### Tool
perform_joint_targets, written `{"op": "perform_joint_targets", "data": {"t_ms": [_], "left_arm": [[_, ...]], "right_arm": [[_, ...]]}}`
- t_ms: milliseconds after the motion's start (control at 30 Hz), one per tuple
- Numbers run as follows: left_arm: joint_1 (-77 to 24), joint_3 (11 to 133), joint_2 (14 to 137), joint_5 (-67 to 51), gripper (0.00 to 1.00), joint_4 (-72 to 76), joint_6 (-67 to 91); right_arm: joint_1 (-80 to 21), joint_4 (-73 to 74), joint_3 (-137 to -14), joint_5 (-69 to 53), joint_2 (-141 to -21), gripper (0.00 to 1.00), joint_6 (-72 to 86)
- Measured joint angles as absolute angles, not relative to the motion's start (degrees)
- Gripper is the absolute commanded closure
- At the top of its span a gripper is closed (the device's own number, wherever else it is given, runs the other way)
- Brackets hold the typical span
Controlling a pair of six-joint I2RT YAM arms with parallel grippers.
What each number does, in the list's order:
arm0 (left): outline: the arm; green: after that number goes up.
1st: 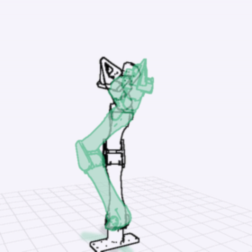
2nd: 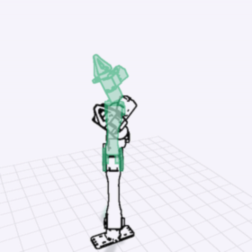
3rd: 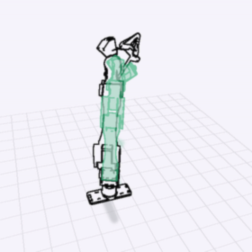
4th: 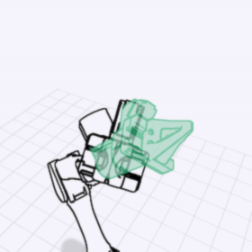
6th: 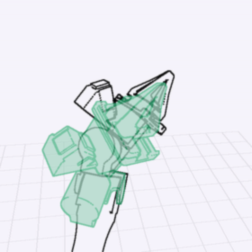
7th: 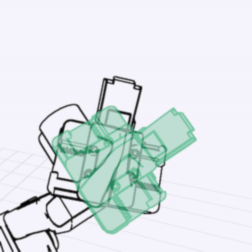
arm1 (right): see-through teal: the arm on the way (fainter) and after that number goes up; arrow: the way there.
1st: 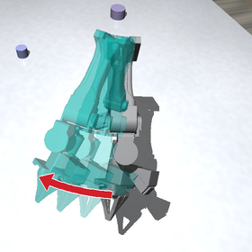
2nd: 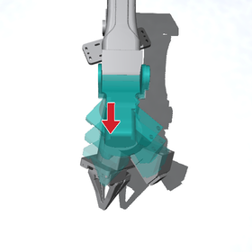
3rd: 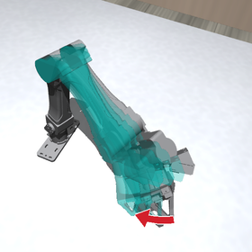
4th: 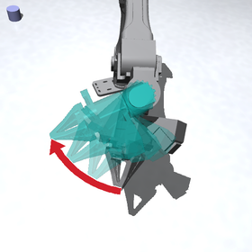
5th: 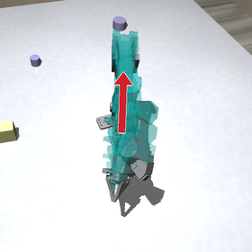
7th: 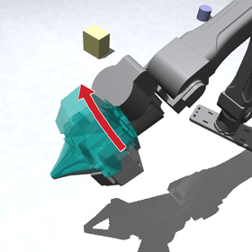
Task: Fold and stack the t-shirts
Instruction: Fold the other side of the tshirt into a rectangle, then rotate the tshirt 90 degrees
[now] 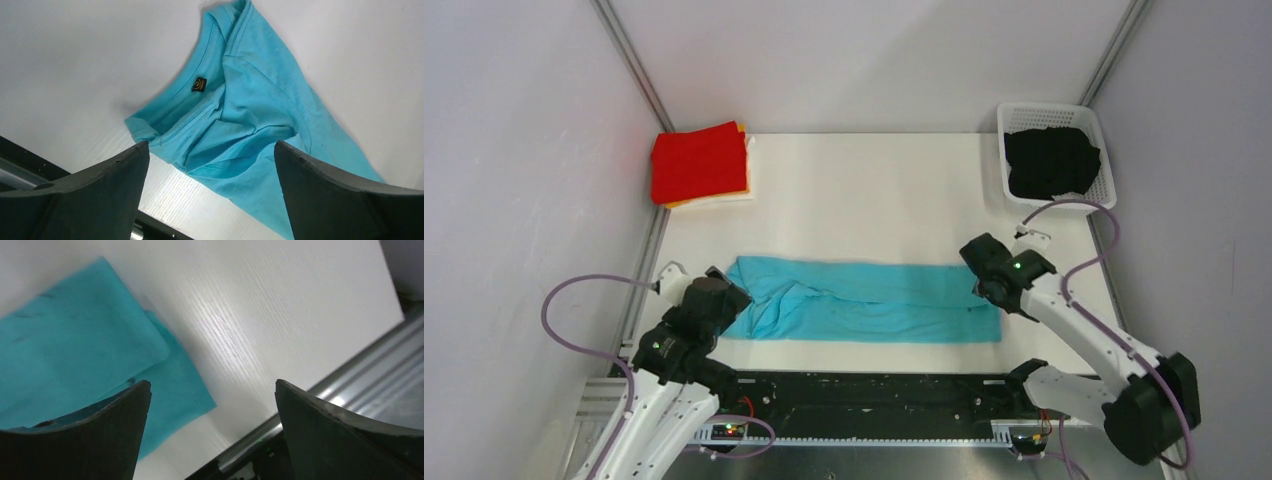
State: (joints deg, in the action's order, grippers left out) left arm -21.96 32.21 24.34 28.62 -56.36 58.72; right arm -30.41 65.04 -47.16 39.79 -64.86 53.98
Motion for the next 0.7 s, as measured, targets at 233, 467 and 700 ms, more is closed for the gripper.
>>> {"op": "perform_joint_targets", "data": {"t_ms": [233, 467, 700], "left_arm": [[-21.98, 36.47, 32.56, 26.04, 0.00, -51.83, 57.34], [-22.11, 34.11, 60.60, 8.34, 0.00, -26.28, 51.68], [-21.63, 39.55, 81.21, 5.37, 0.00, -17.04, 49.98]], "right_arm": [[-26.24, 48.12, -44.82, 27.07, -57.52, 0.01, 43.07], [-25.17, 26.68, -42.00, 3.42, -67.37, 0.01, 35.86], [-25.50, 21.21, -41.43, -2.42, -79.72, 0.01, 34.72]]}}
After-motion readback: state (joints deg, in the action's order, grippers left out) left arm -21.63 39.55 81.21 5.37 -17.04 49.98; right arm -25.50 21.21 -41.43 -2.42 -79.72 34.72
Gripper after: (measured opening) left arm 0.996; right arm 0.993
